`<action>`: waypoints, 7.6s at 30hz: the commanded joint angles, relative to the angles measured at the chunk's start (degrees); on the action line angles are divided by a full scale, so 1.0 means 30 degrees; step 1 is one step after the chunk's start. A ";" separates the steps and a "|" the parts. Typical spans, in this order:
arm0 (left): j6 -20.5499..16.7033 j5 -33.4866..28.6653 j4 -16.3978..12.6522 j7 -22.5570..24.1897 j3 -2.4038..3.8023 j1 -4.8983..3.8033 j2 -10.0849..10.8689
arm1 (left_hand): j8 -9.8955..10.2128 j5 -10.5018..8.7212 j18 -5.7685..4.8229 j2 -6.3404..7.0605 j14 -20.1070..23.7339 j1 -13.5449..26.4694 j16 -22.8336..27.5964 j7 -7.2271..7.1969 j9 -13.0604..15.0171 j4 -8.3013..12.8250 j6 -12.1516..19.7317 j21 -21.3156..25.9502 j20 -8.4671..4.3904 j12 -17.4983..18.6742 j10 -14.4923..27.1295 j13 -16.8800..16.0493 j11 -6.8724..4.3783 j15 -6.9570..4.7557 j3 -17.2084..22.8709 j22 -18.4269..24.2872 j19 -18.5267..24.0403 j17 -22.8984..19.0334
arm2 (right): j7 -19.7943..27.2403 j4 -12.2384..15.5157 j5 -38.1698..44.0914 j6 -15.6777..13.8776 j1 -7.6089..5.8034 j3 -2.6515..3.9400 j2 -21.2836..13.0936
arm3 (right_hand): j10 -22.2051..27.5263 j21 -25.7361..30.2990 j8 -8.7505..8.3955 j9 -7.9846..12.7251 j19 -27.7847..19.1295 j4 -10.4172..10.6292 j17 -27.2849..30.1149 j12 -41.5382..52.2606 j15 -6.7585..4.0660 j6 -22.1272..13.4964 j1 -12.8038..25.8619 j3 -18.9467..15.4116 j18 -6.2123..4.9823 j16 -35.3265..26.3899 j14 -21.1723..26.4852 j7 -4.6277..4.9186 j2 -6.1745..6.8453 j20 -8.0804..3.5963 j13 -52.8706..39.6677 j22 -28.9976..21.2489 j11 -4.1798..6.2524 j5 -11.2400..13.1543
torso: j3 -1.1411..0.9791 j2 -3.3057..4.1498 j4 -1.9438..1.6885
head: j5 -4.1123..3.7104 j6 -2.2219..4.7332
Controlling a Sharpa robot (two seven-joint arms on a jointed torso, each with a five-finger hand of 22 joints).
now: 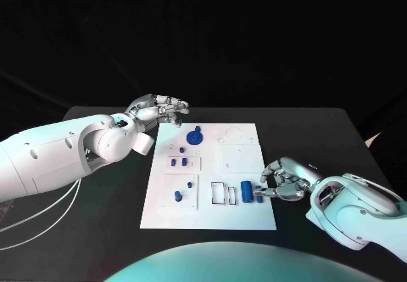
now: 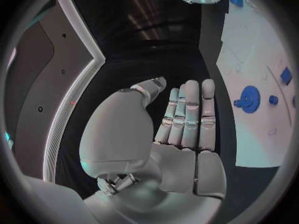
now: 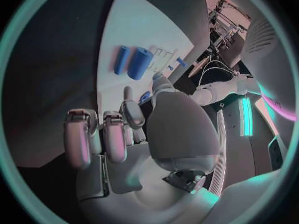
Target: Assemble the parts on the task board
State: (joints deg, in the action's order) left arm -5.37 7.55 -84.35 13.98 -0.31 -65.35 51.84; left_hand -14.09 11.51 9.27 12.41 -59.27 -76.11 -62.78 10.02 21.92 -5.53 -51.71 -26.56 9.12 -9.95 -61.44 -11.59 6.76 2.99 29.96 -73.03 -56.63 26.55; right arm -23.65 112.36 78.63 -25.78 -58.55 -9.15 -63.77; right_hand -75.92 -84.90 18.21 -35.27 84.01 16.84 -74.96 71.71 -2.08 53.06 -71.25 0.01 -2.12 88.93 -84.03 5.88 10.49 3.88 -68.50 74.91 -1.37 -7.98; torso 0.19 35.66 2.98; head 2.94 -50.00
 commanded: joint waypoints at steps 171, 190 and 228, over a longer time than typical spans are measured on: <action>0.0126 -0.0019 -0.0191 0.0033 -0.0028 -0.0003 0.0254 | -0.0160 -0.0104 0.0328 -0.0050 0.0185 0.0206 0.0029 -0.0049 0.0063 0.0047 0.0135 0.0276 0.0003 -0.0193 0.0210 0.0028 0.0064 0.0025 -0.0038 0.0013 -0.0113 -0.0043 | -0.1448 -0.1836 0.0056 0.1000 0.0786 0.0064 0.4896 | -0.3380 -0.1573 0.0789 -0.0501 0.1936 -0.0172 -0.5012 0.3757 -0.1157 0.3470 -0.2775 -0.2548 0.0677 0.0358 -0.1991 -0.1507 -0.3056 -0.0971 -0.5212 0.4991 0.1273 -0.0908 | 0.0007 0.0007 0.0034 | 0.0607 0.0000; 0.0101 -0.0034 -0.0187 0.0051 -0.0029 -0.0001 0.0317 | -0.0161 -0.0104 0.0328 -0.0054 0.0186 0.0206 0.0028 -0.0049 0.0064 0.0047 0.0138 0.0281 0.0003 -0.0198 0.0211 0.0028 0.0064 0.0025 -0.0036 0.0012 -0.0115 -0.0044 | -0.0345 -0.0968 -0.0132 -0.1326 0.0726 0.0080 0.3528 | -0.3022 -0.1386 0.0344 -0.0570 0.1845 -0.0081 -0.5012 0.3113 -0.0995 0.2878 -0.2161 -0.2481 0.0633 0.0358 -0.1991 -0.1203 -0.2619 -0.0874 -0.4747 0.4931 0.1038 -0.0904 | 0.0021 -0.0014 0.0056 | 0.0537 0.0000; 0.0241 -0.0045 -0.0446 0.0075 -0.0053 0.0023 0.0580 | -0.0167 -0.0112 0.0328 -0.0027 0.0192 0.0217 0.0023 -0.0043 0.0067 0.0060 0.0161 0.0315 0.0003 -0.0221 0.0226 0.0030 0.0066 0.0026 -0.0047 0.0007 -0.0129 -0.0048 | -0.1906 -0.1403 0.3083 -0.1004 0.2105 0.0024 0.1285 | -0.2342 -0.0860 -0.0657 0.0103 0.1592 -0.0045 -0.4856 0.1904 -0.0502 0.2008 -0.1544 -0.1359 0.0508 0.0300 -0.1954 -0.0605 -0.1977 -0.0360 -0.3837 0.4766 0.0500 -0.0669 | 0.0017 -0.0063 0.0259 | 0.0174 0.0000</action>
State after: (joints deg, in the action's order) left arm -5.35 7.54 -85.58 13.82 -0.50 -65.27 53.64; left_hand -14.30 11.51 9.27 12.41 -59.07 -76.11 -62.78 9.81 22.04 -5.53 -51.50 -25.86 9.11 -10.43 -61.23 -11.57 6.97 3.19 29.96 -73.04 -56.62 26.50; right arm -28.58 108.24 86.85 -29.71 -52.40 -9.04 -60.17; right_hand -82.90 -87.51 16.61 -35.13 83.90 16.67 -74.91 77.15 -3.69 58.97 -76.36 -4.38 -0.37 89.64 -84.03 3.88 4.73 2.58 -74.95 74.92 -0.11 -10.10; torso 0.19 35.47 3.70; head 3.39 -50.00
